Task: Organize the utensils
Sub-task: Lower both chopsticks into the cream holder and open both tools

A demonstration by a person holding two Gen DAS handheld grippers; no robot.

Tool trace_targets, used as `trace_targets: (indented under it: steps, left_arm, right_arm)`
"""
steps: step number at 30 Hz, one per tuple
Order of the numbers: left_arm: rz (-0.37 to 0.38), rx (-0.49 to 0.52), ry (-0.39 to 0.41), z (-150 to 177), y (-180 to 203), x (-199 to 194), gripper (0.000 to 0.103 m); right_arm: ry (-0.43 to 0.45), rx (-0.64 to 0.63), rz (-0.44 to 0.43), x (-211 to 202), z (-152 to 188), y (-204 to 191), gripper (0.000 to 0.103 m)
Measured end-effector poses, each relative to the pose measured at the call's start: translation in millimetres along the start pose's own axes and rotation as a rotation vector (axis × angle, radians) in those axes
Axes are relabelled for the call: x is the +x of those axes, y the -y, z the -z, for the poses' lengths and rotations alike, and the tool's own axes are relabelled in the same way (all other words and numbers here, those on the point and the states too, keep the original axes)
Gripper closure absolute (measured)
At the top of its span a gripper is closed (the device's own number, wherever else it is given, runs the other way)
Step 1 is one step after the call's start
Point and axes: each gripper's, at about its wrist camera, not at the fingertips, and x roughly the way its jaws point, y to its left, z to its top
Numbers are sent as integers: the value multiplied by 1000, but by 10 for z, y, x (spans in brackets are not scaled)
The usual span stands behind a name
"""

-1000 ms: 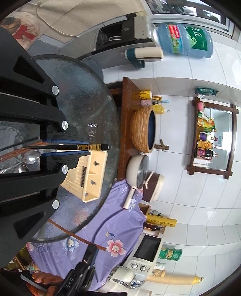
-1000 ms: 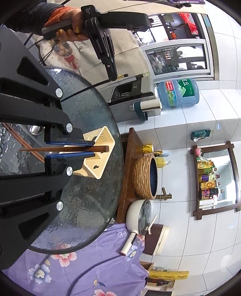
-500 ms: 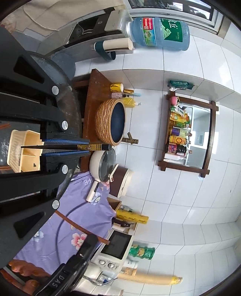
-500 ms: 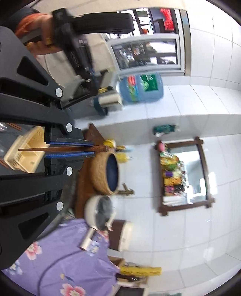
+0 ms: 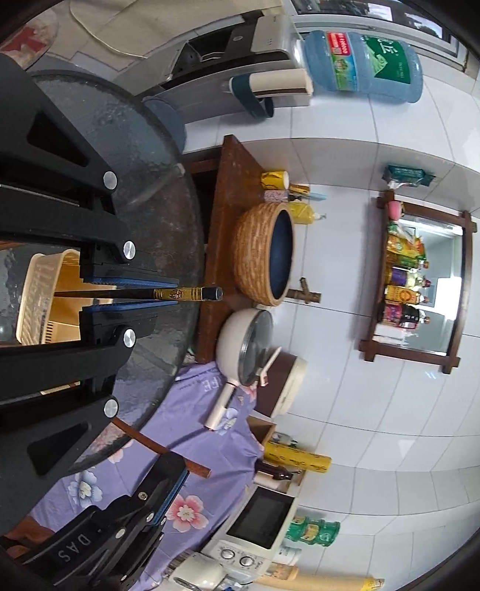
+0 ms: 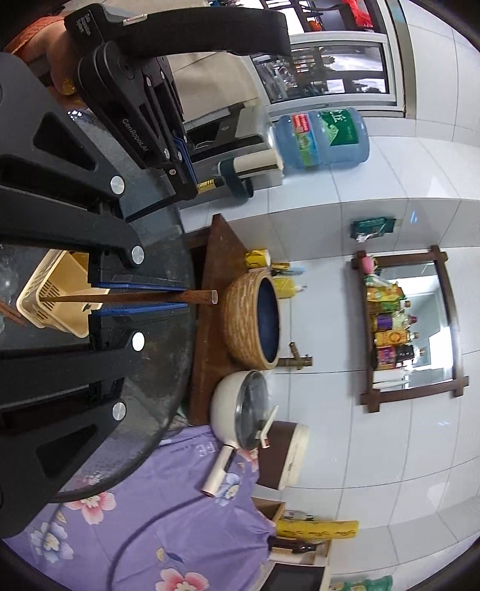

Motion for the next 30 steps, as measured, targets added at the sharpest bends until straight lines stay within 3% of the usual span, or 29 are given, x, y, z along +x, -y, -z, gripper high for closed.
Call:
trace_targets:
  steps: [13, 20, 21, 23, 24, 25, 30]
  left_arm:
    - [-13, 0, -94, 370, -111, 346, 96]
    - [-4, 12, -93, 396, -105, 362, 95]
    - [-2, 16, -91, 399, -97, 353, 93]
    - [4, 20, -86, 410, -77, 321, 83]
    - [7, 19, -75, 412, -77, 287, 72]
    - [9, 16, -63, 414, -79, 258, 63]
    - [10, 10, -7, 462, -115, 48, 40]
  right_arm:
    - [-35, 32, 15, 241, 287, 126, 96]
    - [-27, 52, 43, 253, 316, 184, 95]
    - [-27, 52, 45, 248, 323, 191, 93]
    - [-23, 57, 52, 235, 352, 215, 75]
    - [-18, 63, 54, 223, 350, 232, 49]
    - [4, 83, 51, 182, 360, 264, 38]
    - [33, 104, 63, 39, 384, 337, 38]
